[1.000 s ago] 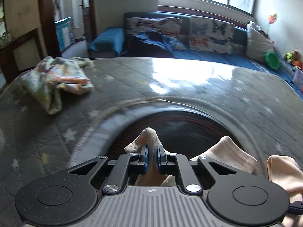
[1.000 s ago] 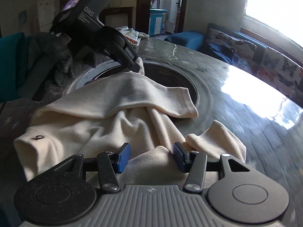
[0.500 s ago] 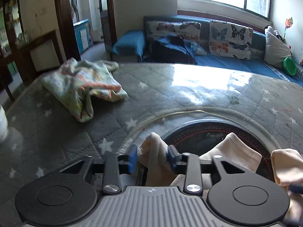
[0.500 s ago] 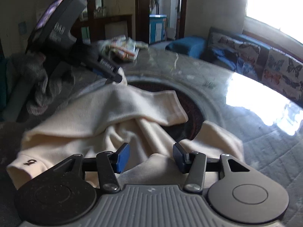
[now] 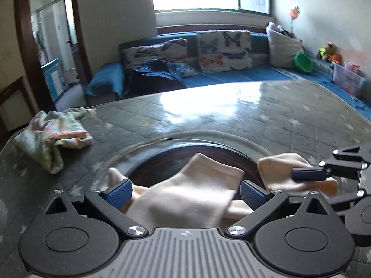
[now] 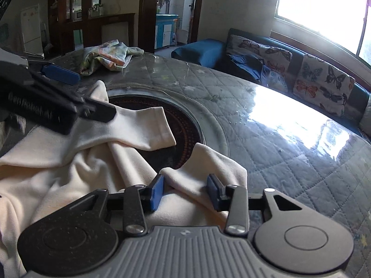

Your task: Fold clothes

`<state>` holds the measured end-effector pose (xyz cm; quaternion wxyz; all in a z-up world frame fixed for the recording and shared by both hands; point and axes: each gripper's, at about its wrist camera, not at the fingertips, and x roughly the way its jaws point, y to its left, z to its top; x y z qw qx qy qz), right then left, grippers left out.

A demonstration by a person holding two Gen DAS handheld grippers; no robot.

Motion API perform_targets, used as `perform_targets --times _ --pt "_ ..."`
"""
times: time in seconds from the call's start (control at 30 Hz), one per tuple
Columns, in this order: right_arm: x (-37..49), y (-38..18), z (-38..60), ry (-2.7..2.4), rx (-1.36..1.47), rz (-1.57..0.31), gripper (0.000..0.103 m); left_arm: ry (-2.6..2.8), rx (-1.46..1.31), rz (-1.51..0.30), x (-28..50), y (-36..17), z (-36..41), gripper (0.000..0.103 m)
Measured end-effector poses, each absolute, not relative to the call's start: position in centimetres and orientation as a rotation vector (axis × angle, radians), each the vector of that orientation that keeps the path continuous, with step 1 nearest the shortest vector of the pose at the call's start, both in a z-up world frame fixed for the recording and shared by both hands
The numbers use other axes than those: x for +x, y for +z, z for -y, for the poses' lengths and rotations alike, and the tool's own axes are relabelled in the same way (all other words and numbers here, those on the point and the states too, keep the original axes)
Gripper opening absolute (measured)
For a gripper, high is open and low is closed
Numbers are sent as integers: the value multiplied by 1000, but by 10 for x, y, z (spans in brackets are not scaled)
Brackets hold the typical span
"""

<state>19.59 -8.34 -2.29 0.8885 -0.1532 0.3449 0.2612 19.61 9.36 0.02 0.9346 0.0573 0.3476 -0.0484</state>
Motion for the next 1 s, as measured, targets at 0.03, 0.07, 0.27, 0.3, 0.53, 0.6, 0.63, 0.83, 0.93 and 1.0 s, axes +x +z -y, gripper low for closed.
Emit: perform_targets --times 0.03,0.07,0.27,0.3,0.53,0.6,0.63,0.83,0.93,1.0 --pt "196 -23 84 540 -314 -714 25 -104 125 -717 198 -2 -91 101" --pt "196 -22 86 535 -305 -712 22 -110 130 -723 200 -5 -89 99" --pt "195 -10 110 476 -242 -669 4 -160 165 -743 209 -14 -76 89" --pt "194 -8 117 460 -230 -659 4 -169 170 -744 209 -15 -75 88" --pt "183 10 151 456 -178 -659 10 -191 195 -774 221 -28 -61 82" --pt "179 11 145 499 -210 -656 11 -185 203 -781 221 -31 -59 82" --pt "178 10 140 521 -223 -656 14 -181 206 -784 221 -31 -59 82" --pt "184 -4 107 607 -268 -673 28 -165 221 -783 220 -28 -64 82" --pt "190 -11 96 624 -293 -704 34 -159 226 -786 221 -28 -67 82" --pt "193 -16 91 620 -310 -718 33 -161 226 -789 222 -29 -66 82"
